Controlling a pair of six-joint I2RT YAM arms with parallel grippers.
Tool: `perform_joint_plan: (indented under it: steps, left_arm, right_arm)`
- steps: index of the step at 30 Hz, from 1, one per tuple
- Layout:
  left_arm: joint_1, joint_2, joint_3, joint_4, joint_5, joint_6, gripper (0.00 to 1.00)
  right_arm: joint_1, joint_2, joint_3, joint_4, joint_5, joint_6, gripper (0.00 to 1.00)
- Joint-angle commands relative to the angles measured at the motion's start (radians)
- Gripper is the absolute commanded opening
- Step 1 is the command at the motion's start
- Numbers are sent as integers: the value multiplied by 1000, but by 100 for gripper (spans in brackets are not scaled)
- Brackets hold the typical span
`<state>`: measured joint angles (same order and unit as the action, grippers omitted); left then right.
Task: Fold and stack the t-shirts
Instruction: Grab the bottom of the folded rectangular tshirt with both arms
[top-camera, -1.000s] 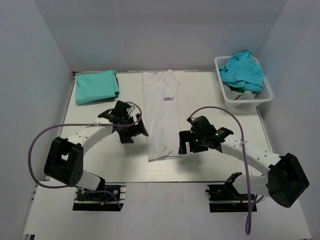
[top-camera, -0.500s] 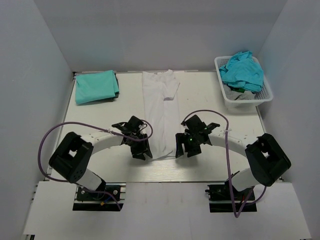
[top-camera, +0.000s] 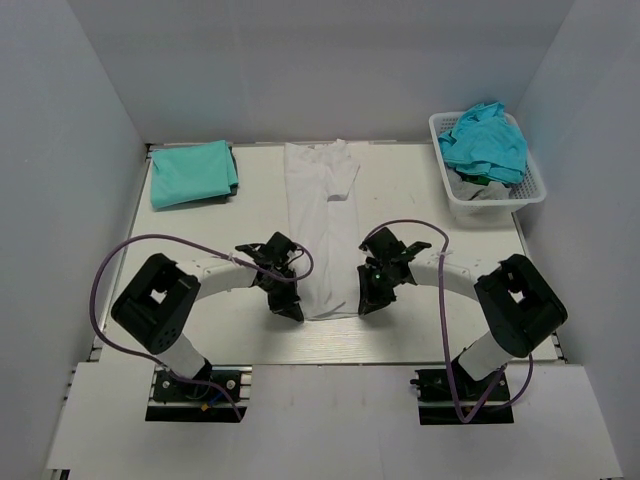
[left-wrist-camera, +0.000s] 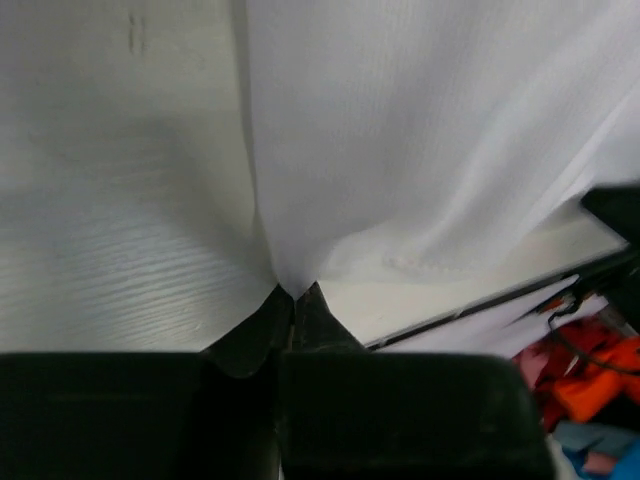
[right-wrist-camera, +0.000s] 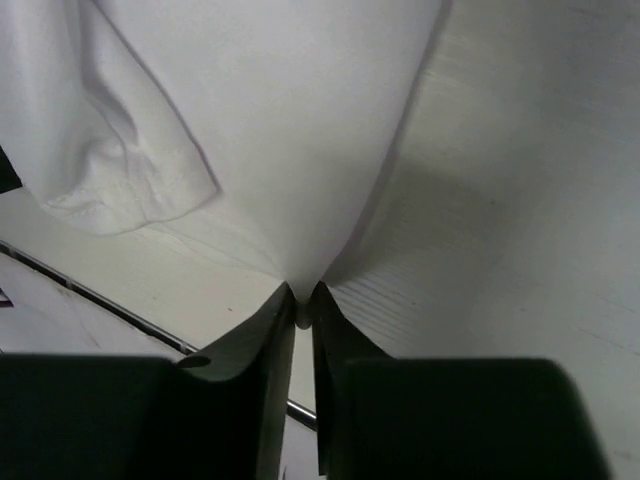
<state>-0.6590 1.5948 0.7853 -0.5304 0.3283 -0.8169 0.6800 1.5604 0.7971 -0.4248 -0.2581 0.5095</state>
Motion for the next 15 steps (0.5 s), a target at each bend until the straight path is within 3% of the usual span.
perform_joint_plan:
  steps: [1, 3, 4, 5, 15]
  left_arm:
    - [-5, 34, 52, -22, -109, 10, 0]
    - [-5, 34, 72, -34, -139, 21, 0]
    - [-5, 34, 86, -34, -140, 31, 0]
    - [-14, 34, 86, -34, -140, 32, 0]
    - [-88, -102, 6, -209, -18, -11, 0]
  right_arm:
    - [-2, 0, 30, 26, -47, -22, 15]
    - [-2, 7, 34, 27, -64, -35, 12]
    - [-2, 10, 36, 23, -66, -40, 3]
    - [-3, 18, 45, 21, -63, -45, 0]
    - [16, -151, -67, -77, -173, -40, 0]
